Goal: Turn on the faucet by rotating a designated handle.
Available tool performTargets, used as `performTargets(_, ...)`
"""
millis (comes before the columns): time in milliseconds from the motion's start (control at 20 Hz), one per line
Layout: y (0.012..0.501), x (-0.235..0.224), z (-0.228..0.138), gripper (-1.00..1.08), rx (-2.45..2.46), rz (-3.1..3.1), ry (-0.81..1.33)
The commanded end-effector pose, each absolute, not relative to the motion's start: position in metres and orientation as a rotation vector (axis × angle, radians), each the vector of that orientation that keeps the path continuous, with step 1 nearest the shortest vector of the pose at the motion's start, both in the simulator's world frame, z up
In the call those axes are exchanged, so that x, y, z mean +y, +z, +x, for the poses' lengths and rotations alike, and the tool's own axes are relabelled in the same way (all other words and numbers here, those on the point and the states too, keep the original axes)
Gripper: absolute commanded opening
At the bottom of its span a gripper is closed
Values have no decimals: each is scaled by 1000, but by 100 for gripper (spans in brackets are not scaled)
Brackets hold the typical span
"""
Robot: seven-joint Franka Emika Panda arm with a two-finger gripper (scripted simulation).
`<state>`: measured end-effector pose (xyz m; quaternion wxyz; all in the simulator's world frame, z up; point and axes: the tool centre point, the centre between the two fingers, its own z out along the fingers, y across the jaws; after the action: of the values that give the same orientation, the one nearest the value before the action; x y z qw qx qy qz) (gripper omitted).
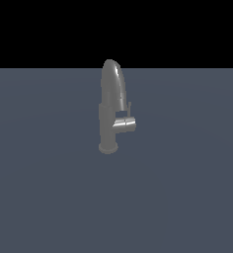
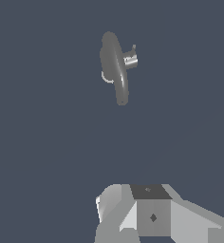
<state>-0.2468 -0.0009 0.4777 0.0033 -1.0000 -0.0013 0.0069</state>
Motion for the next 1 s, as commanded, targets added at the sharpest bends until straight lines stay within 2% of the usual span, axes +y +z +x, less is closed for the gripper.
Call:
performTargets(0,478,-1,-247,-100,-4,-3135,22)
performTargets(500,476,0,-234,-100,38,-3108,75)
performTargets(950,469,1,-200,-100,148,-3029,214)
